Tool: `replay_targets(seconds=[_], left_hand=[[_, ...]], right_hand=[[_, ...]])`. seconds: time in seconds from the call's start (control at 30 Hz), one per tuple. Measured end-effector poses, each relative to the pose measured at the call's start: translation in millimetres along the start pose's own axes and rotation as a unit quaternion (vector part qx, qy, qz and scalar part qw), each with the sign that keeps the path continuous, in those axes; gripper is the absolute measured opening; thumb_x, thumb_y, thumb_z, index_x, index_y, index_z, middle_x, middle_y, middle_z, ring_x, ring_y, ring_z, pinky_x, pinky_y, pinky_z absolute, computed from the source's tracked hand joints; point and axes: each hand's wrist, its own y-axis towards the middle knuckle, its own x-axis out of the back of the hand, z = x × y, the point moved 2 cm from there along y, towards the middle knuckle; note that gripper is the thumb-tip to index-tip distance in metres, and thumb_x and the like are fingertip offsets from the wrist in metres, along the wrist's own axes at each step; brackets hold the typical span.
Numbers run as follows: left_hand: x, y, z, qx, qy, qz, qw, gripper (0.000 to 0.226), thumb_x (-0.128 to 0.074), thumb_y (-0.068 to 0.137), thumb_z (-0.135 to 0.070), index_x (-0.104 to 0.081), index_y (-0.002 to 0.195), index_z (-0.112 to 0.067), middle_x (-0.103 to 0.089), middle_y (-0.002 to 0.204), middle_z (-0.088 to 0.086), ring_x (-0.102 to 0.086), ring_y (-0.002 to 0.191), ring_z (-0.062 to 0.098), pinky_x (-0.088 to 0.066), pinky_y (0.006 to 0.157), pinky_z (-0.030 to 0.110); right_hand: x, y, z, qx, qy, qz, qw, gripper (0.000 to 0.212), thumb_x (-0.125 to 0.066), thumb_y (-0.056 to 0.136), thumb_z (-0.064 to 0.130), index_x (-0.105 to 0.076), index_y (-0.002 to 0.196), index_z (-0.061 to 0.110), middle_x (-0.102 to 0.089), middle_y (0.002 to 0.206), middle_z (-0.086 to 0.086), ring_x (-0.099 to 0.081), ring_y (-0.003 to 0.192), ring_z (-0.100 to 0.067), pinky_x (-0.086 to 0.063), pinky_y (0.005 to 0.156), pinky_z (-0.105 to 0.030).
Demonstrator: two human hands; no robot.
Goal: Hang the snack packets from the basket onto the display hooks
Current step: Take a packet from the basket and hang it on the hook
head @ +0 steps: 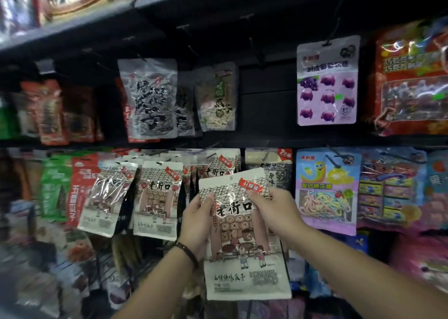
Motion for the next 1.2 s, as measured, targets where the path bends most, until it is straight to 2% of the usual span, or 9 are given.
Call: replay_targets(seconds=[0.1, 0.2, 0.3, 0.43, 0.57, 0.73, 1.0, 1.13, 1.2], left_hand=[[20, 21, -4, 0.0, 0.008, -0.035, 0.999, 0.081, -0.068, 0.1, -0.053, -0.034, 0.165, -0.018, -0.049, 0.163, 0.003, -0.05, 0.147, 0.029, -0.043, 0.121, 0.055], [50, 79, 26, 0.014, 0.027, -0.021, 0.999, 0.106, -0.079, 0.069, -0.077, -0.052, 0.152, -0.016, -0.052, 0.161, 0.017, -0.057, 0.14, 0.043, -0.049, 0.114, 0.063], [67, 105, 31, 0.021, 0.058, -0.037, 0.997, 0.102, -0.082, 0.068, -0.08, -0.058, 0.14, -0.011, -0.05, 0.159, 0.021, -0.064, 0.13, 0.044, -0.058, 0.103, 0.06], [73, 103, -2, 0.015, 0.036, -0.032, 0.999, 0.053, -0.067, 0.102, -0.045, -0.061, 0.134, -0.003, -0.074, 0.085, 0.006, -0.07, 0.075, 0.026, -0.06, 0.073, 0.04], [74, 121, -13, -0.043, 0.035, -0.017, 0.998, 0.098, -0.077, 0.079, -0.073, -0.051, 0.154, -0.017, -0.071, 0.138, 0.01, -0.072, 0.118, 0.03, -0.056, 0.107, 0.054], [77, 136, -14, -0.086, 0.055, -0.045, 0.994, 0.079, -0.073, 0.092, -0.058, -0.051, 0.156, -0.017, -0.073, 0.12, 0.001, -0.066, 0.094, 0.013, -0.061, 0.096, 0.043], [80, 154, -10, -0.104, 0.079, -0.083, 0.988, 0.095, -0.073, 0.086, -0.071, -0.046, 0.159, -0.017, -0.065, 0.148, 0.001, -0.065, 0.131, 0.027, -0.053, 0.112, 0.053], [84, 167, -8, -0.093, 0.118, -0.12, 0.981, 0.066, -0.069, 0.1, -0.05, -0.056, 0.151, -0.01, -0.07, 0.088, -0.004, -0.063, 0.075, 0.009, -0.056, 0.075, 0.03], [83, 171, -9, -0.078, 0.154, -0.125, 0.977, 0.043, -0.071, 0.099, -0.048, -0.073, 0.115, -0.009, -0.054, 0.06, 0.002, -0.052, 0.057, 0.02, -0.059, 0.074, 0.035]], right_hand=[[-26, 17, 7, 0.009, -0.015, -0.005, 1.0, 0.072, -0.067, 0.101, 0.05, -0.049, 0.155, 0.006, -0.06, 0.151, -0.009, -0.063, 0.127, -0.024, -0.046, 0.104, -0.035], [-49, 40, 3, 0.011, -0.051, -0.024, 0.998, 0.031, -0.067, 0.101, 0.047, -0.063, 0.092, 0.017, -0.065, 0.083, -0.005, -0.063, 0.074, -0.022, -0.046, 0.07, -0.036], [-73, 58, -6, -0.004, -0.037, -0.028, 0.999, 0.044, -0.069, 0.099, 0.046, -0.052, 0.074, 0.015, -0.052, 0.068, -0.004, -0.046, 0.06, -0.019, -0.035, 0.061, -0.034], [-97, 81, -5, 0.013, -0.012, -0.028, 0.999, 0.05, -0.07, 0.099, 0.048, -0.059, 0.084, 0.002, -0.052, 0.065, -0.004, -0.045, 0.056, -0.018, -0.035, 0.057, -0.032], [-110, 100, -1, 0.035, 0.008, -0.041, 0.999, 0.051, -0.071, 0.098, 0.046, -0.06, 0.084, -0.002, -0.053, 0.065, -0.006, -0.046, 0.056, -0.018, -0.035, 0.055, -0.032], [-114, 109, -3, 0.08, 0.041, -0.041, 0.995, 0.053, -0.071, 0.098, 0.046, -0.067, 0.094, -0.006, -0.066, 0.079, -0.03, -0.052, 0.056, -0.018, -0.04, 0.051, -0.033], [-128, 130, -2, 0.081, 0.02, -0.073, 0.994, 0.052, -0.072, 0.094, 0.055, -0.051, 0.072, 0.014, -0.052, 0.067, -0.031, -0.041, 0.055, -0.018, -0.033, 0.054, -0.037], [-131, 137, -5, 0.064, 0.002, -0.072, 0.995, 0.05, -0.07, 0.096, 0.055, -0.05, 0.072, 0.016, -0.053, 0.061, -0.018, -0.044, 0.053, -0.019, -0.035, 0.055, -0.034], [-131, 139, -6, 0.055, 0.006, -0.073, 0.996, 0.048, -0.07, 0.099, 0.049, -0.048, 0.071, 0.016, -0.052, 0.056, -0.009, -0.044, 0.051, -0.019, -0.036, 0.055, -0.032]])
